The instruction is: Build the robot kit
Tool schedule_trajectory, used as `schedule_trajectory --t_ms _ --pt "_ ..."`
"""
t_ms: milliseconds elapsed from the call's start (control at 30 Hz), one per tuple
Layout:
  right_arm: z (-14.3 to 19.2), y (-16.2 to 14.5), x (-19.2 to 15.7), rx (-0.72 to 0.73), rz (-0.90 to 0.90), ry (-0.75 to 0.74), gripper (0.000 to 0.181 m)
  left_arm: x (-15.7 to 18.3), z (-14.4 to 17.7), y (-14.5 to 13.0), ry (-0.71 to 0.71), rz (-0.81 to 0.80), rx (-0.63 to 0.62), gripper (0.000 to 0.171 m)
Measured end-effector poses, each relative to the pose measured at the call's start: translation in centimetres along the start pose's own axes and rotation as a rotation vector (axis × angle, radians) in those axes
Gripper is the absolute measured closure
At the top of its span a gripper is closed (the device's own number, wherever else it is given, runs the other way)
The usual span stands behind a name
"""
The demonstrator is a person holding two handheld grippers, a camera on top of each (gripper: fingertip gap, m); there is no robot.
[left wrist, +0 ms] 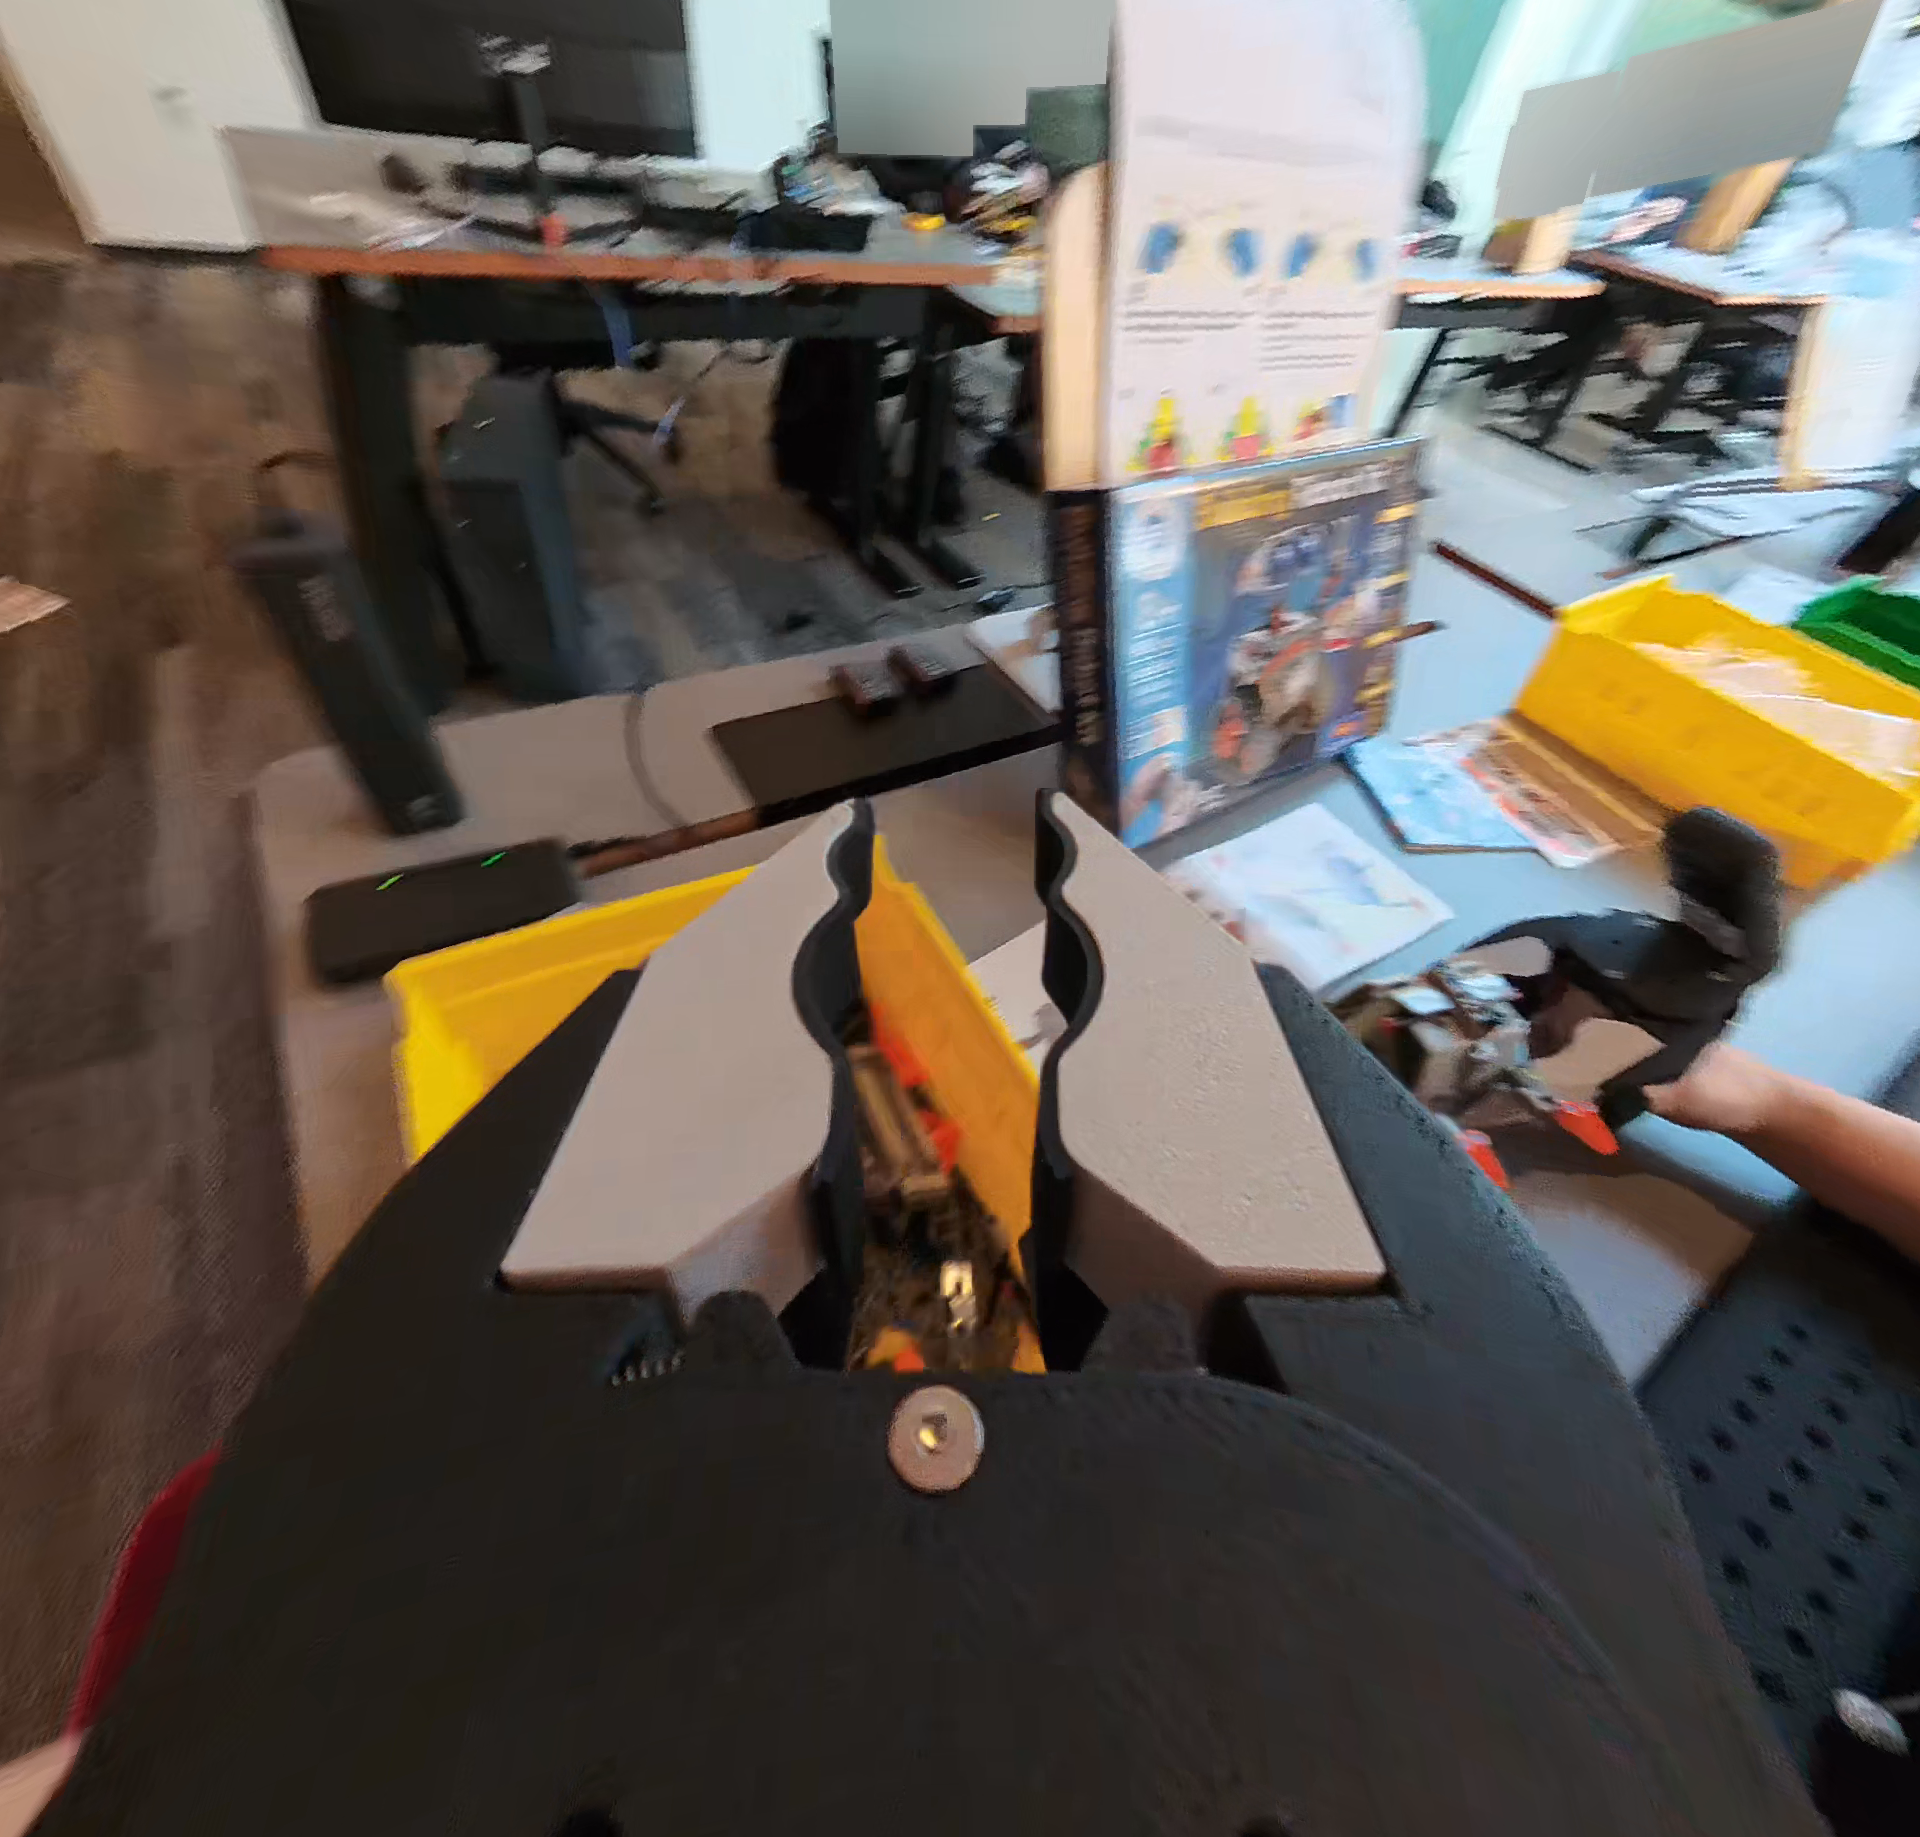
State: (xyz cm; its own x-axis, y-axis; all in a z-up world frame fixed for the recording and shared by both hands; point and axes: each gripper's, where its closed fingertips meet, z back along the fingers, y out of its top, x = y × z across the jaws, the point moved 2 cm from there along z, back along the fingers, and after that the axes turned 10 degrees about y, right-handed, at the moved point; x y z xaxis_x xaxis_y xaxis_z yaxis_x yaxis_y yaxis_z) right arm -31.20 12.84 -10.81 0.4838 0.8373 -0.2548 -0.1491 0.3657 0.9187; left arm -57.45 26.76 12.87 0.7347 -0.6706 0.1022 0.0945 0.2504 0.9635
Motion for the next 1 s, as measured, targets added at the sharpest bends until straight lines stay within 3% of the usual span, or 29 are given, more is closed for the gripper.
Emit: schedule_trajectory --t_ms 167,300,1000 --pt "-0.7 0.3 0.3 0.013 -0.020 -0.053 0.116 -5.1 0.9 -1.3 0.224 0.055 -0.079 0.142" --pt "-0.8 0.4 0.7 0.024 -0.048 -0.062 0.116 -7.3 1.3 -0.4 0.303 0.071 -0.042 0.143" --pt "-1.1 0.5 0.9 0.025 -0.059 -0.072 0.116 -5.1 -1.0 -0.4 0.234 -0.003 -0.101 0.143"
